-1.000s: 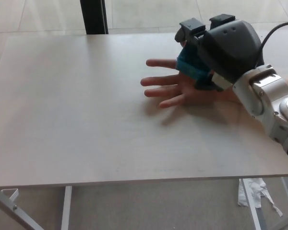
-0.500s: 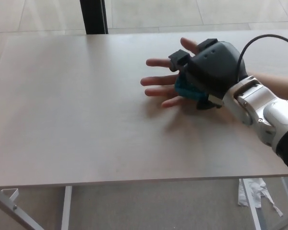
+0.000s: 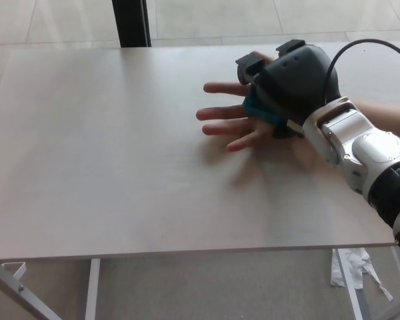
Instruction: The robot uses its right hand to pick up a cube kept in the middle of the desk infront of it and hands it to a person
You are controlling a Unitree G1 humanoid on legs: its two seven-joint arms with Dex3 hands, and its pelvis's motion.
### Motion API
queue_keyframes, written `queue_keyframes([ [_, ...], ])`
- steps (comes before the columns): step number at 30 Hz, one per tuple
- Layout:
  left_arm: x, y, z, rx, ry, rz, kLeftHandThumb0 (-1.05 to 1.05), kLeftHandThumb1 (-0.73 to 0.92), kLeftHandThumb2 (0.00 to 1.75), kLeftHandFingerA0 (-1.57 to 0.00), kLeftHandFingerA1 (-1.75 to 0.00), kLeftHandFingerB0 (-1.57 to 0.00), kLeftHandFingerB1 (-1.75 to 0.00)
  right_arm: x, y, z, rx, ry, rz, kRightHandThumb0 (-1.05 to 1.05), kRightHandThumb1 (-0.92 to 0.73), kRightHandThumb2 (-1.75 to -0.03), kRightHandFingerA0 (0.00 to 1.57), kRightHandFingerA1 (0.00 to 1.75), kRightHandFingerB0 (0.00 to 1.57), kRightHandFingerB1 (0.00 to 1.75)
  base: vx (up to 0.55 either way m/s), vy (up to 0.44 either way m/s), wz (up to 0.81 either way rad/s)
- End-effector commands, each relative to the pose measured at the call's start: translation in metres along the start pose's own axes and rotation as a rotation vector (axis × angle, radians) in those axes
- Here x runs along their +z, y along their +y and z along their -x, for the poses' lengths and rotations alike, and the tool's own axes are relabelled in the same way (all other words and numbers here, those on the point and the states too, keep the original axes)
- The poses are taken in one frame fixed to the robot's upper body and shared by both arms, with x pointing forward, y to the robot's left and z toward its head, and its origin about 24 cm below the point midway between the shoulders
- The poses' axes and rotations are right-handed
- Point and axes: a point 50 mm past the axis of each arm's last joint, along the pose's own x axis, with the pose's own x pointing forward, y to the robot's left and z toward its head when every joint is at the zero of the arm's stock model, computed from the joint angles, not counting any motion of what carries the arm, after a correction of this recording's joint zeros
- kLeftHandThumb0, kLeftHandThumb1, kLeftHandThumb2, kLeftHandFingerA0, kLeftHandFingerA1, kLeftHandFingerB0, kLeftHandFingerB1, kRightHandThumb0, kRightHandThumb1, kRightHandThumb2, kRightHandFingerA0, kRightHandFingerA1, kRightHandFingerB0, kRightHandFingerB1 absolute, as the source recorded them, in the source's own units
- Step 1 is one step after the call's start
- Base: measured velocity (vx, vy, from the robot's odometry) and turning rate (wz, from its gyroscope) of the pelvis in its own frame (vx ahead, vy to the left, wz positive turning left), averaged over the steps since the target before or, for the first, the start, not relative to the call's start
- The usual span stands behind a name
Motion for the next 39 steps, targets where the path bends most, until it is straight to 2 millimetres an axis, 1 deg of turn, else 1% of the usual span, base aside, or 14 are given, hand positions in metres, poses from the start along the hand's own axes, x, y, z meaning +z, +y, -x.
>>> queue_keyframes([
  [1, 0.001, 0.000, 0.000, -0.006, -0.013, -0.021, -0.56, 0.70, 0.61, -0.54, -0.54, -0.53, -0.44, -0.007, -0.012, -0.005, -0.114, 0.045, 0.056, -0.32, -0.51, -0.61, 0.96, 1.75, 0.85, 1.25, 0.00, 0.000, 0.00],
  [2, 0.001, 0.000, 0.000, -0.012, -0.016, -0.025, -0.58, 0.70, 0.61, -0.52, -0.53, -0.50, -0.42, -0.006, -0.011, -0.005, -0.094, 0.041, 0.021, -0.36, -0.50, -0.58, 0.97, 1.74, 0.87, 0.84, 0.00, 0.000, 0.00],
  [3, 0.001, -0.001, 0.000, -0.014, -0.017, -0.025, -0.58, 0.70, 0.61, -0.52, -0.53, -0.50, -0.42, -0.007, -0.011, -0.005, -0.093, 0.042, 0.018, -0.36, -0.50, -0.58, 0.97, 1.74, 0.87, 0.84, 0.00, 0.000, 0.00],
  [4, 0.002, -0.001, 0.000, -0.013, -0.017, -0.023, -0.58, 0.70, 0.61, -0.54, -0.53, -0.51, -0.42, -0.007, -0.011, -0.005, -0.083, 0.045, 0.011, -0.36, -0.36, -0.85, 1.25, 1.38, 0.82, 0.85, 0.00, 0.000, 0.00],
  [5, 0.002, -0.001, 0.000, -0.009, -0.017, -0.016, -0.54, 0.69, 0.60, -0.59, -0.56, -0.55, -0.44, -0.006, -0.009, -0.005, -0.054, 0.052, 0.004, -0.38, -0.54, -0.61, 0.96, 1.71, 0.85, 0.65, 0.00, 0.000, 0.00],
  [11, 0.004, -0.004, -0.001, -0.008, -0.016, -0.020, -0.56, 0.70, 0.61, -0.59, -0.54, -0.55, -0.44, -0.001, 0.001, -0.001, -0.012, 0.055, -0.019, -0.27, -0.52, -0.61, 0.94, 1.71, 0.86, 0.91, 0.00, 0.000, 0.00],
  [13, 0.004, -0.005, -0.001, -0.009, -0.015, -0.017, -0.56, 0.70, 0.61, -0.60, -0.53, -0.54, -0.43, 0.002, 0.005, 0.000, 0.033, 0.060, -0.014, -0.29, -0.54, -0.63, 0.89, 1.59, 0.77, 0.56, 0.00, 0.000, 0.00],
  [15, 0.004, -0.005, -0.002, -0.009, -0.013, -0.020, -0.56, 0.71, 0.61, -0.58, -0.53, -0.53, -0.42, 0.003, 0.006, 0.000, 0.047, 0.062, -0.003, -0.32, -0.56, -0.63, 0.86, 1.52, 0.77, 0.52, 0.00, 0.000, 0.00],
  [16, 0.004, -0.006, -0.002, -0.011, -0.009, -0.010, -0.57, 0.70, 0.61, -0.58, -0.52, -0.54, -0.43, 0.004, 0.007, 0.000, 0.066, 0.066, 0.008, -0.34, -0.61, -0.61, 0.82, 1.44, 0.77, 0.54, 0.00, 0.000, 0.00],
  [18, 0.003, -0.006, -0.002, -0.010, -0.004, -0.012, -0.56, 0.70, 0.61, -0.59, -0.51, -0.55, -0.43, 0.007, 0.009, -0.003, 0.164, 0.081, 0.031, -0.54, -0.64, -0.60, 0.44, 0.66, 0.49, 0.39, 0.00, 0.000, 0.00],
  [20, 0.003, -0.005, -0.001, -0.014, -0.013, -0.002, -0.58, 0.70, 0.61, -0.58, -0.51, -0.56, -0.43, 0.009, 0.009, -0.004, 0.197, 0.096, 0.033, -0.61, -0.63, -0.59, 0.32, 0.50, 0.41, 0.37, 0.00, 0.000, 0.00],
  [21, 0.003, -0.004, -0.001, -0.015, -0.015, -0.003, -0.58, 0.70, 0.61, -0.58, -0.52, -0.56, -0.44, 0.011, 0.009, -0.006, 0.238, 0.113, 0.017, -0.70, -0.47, -0.85, 0.14, 0.50, 0.24, 0.46, 0.00, 0.000, 0.00],
  [22, 0.002, -0.003, -0.001, -0.006, -0.010, 0.004, -0.59, 0.69, 0.61, -0.59, -0.53, -0.57, -0.44, 0.011, 0.007, -0.011, 0.345, 0.124, 0.015, -0.84, -0.48, -0.87, 0.00, 0.15, 0.04, 0.22, 0.00, 0.000, 0.00],
  [39, 0.000, -0.002, 0.000, -0.003, -0.008, -0.004, -0.60, 0.70, 0.61, -0.59, -0.55, -0.56, -0.44, -0.002, -0.032, -0.030, 0.569, 0.140, 0.008, -0.81, -0.48, -0.94, 0.00, 0.24, 0.00, 0.07, 0.00, 0.000, 0.00],
])
